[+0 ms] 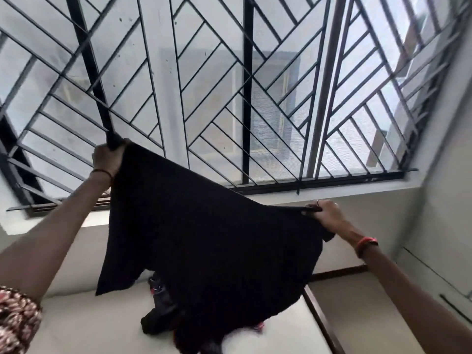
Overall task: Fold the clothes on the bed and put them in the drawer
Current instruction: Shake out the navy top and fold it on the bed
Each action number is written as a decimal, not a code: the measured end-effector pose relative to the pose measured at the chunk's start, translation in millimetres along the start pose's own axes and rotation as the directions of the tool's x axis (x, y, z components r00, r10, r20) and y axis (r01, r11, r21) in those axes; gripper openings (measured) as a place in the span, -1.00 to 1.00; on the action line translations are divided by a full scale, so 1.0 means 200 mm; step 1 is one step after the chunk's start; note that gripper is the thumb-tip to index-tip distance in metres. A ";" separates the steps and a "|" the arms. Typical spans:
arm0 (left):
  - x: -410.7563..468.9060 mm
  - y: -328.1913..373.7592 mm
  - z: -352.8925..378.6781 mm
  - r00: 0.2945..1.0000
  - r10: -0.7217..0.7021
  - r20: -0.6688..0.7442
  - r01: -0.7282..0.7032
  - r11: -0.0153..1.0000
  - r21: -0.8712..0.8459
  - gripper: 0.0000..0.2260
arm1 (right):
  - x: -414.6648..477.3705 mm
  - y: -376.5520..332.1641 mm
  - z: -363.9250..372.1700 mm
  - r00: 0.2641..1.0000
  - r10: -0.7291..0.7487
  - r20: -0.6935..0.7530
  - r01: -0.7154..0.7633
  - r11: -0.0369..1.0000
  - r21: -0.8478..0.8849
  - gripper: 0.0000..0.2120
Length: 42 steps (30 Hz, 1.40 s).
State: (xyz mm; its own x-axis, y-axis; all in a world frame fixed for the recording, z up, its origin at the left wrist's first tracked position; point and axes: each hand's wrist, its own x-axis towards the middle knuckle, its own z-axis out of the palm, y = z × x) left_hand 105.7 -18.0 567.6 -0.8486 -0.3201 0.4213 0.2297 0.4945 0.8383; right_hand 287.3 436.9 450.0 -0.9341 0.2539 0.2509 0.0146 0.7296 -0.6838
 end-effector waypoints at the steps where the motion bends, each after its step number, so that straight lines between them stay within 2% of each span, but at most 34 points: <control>1: -0.01 -0.04 -0.01 1.000 -0.028 0.000 0.028 1.000 0.013 -0.54 | 0.01 -0.03 -0.03 1.000 -0.014 0.026 0.012 0.999 0.046 -0.96; 3: -0.04 -0.12 -0.02 0.996 -0.083 0.012 0.083 0.996 0.037 -0.52 | 0.02 -0.10 -0.07 0.998 -0.028 0.056 0.016 0.981 0.196 -0.89; 5: -0.06 -0.22 -0.01 0.985 -0.149 0.082 0.144 0.987 0.070 -0.47 | 0.04 -0.19 -0.08 0.997 -0.044 0.068 0.018 0.938 0.346 -0.83; 7: -0.09 -0.28 0.04 0.966 -0.169 0.198 0.151 0.983 0.101 -0.26 | 0.08 -0.27 -0.08 0.996 -0.048 0.079 0.006 0.885 0.466 -0.84; 9: -0.15 -0.27 0.14 0.936 -0.110 0.333 0.099 0.994 0.050 -0.03 | 0.12 -0.35 -0.06 0.995 -0.054 0.086 0.001 0.854 0.520 -0.87; 10: -0.22 -0.21 0.19 0.897 -0.053 0.438 0.050 0.999 0.017 0.02 | 0.14 -0.39 -0.04 0.993 -0.059 0.099 0.000 0.856 0.517 -0.88; 11: -0.32 -0.12 0.24 0.830 0.032 0.556 -0.029 0.999 -0.015 -0.04 | 0.16 -0.43 -0.02 0.990 -0.072 0.120 0.003 0.868 0.497 -0.88; 13: -0.52 0.03 0.36 0.668 0.186 0.721 -0.146 0.982 -0.118 -0.26 | 0.18 -0.51 0.02 0.979 -0.113 0.169 0.037 0.916 0.400 -0.83; 14: -0.59 0.07 0.43 0.585 0.240 0.774 -0.166 0.970 -0.176 -0.27 | 0.19 -0.55 0.04 0.971 -0.135 0.199 0.061 0.939 0.337 -0.82; 16: -0.73 0.14 0.56 0.421 0.293 0.859 -0.117 0.956 -0.269 -0.28 | 0.21 -0.61 0.07 0.955 -0.167 0.246 0.106 0.964 0.243 -0.79; 18: -0.82 0.17 0.68 0.347 0.309 0.886 -0.059 0.950 -0.308 -0.48 | 0.22 -0.65 0.09 0.952 -0.179 0.250 0.124 0.967 0.221 -0.79; 19: -0.87 0.19 0.71 0.351 0.303 0.886 -0.035 0.950 -0.311 -0.62 | 0.21 -0.65 0.08 0.954 -0.182 0.237 0.124 0.963 0.240 -0.83; 21: -0.94 0.24 0.77 0.421 0.269 0.866 0.040 0.949 -0.314 -0.85 | 0.19 -0.65 0.05 0.964 -0.160 0.214 0.086 0.943 0.322 -0.91; 22: -0.97 0.27 0.79 0.464 0.250 0.850 0.089 0.941 -0.326 -0.90 | 0.18 -0.63 0.02 0.967 -0.130 0.221 0.039 0.926 0.376 -0.87; 24: -0.98 0.31 0.82 0.543 0.237 0.806 0.152 0.916 -0.372 -0.86 | 0.14 -0.55 -0.03 0.961 -0.080 0.266 -0.068 0.861 0.505 -0.70; 26: -0.98 0.35 0.84 0.580 0.203 0.789 0.213 0.897 -0.387 -0.81 | 0.09 -0.42 -0.06 0.945 -0.059 0.322 -0.162 0.771 0.616 -0.48; 27: -0.99 0.37 0.85 0.588 0.179 0.789 0.252 0.886 -0.390 -0.82 | 0.06 -0.36 -0.06 0.934 -0.053 0.354 -0.201 0.739 0.643 -0.44; 31: -0.99 0.47 0.88 0.657 0.079 0.750 0.363 0.839 -0.406 -0.74 | -0.09 -0.16 -0.05 0.884 0.003 0.468 -0.302 0.768 0.565 -0.50; 33: -0.97 0.51 0.91 0.671 0.049 0.740 0.390 0.825 -0.409 -0.70 | -0.13 -0.10 -0.02 0.872 -0.003 0.490 -0.297 0.792 0.534 -0.57; 35: -0.97 0.53 0.92 0.641 0.051 0.766 0.415 0.816 -0.402 -0.66 | -0.16 -0.07 0.01 0.888 -0.020 0.459 -0.301 0.729 0.614 -0.77; 38: -0.94 0.52 0.92 0.625 0.054 0.779 0.439 0.800 -0.408 -0.64 | -0.18 -0.07 0.04 0.932 0.001 0.363 -0.304 0.549 0.779 -0.95; 40: -0.88 0.49 0.89 0.675 0.032 0.737 0.437 0.788 -0.434 -0.65 | -0.16 -0.08 0.03 0.958 0.051 0.281 -0.270 0.475 0.837 -0.98; 42: -0.80 0.43 0.87 0.730 -0.016 0.684 0.451 0.763 -0.463 -0.61 | -0.14 -0.08 0.02 0.974 0.088 0.209 -0.226 0.456 0.861 -0.92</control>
State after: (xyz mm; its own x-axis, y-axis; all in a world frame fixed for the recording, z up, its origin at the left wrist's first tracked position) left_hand 178.0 216.6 512.1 -0.9488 0.3107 0.0570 0.0135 -0.1406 0.9900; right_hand 312.3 415.3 451.7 -0.9831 0.1786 0.0407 -0.0889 -0.2709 -0.9585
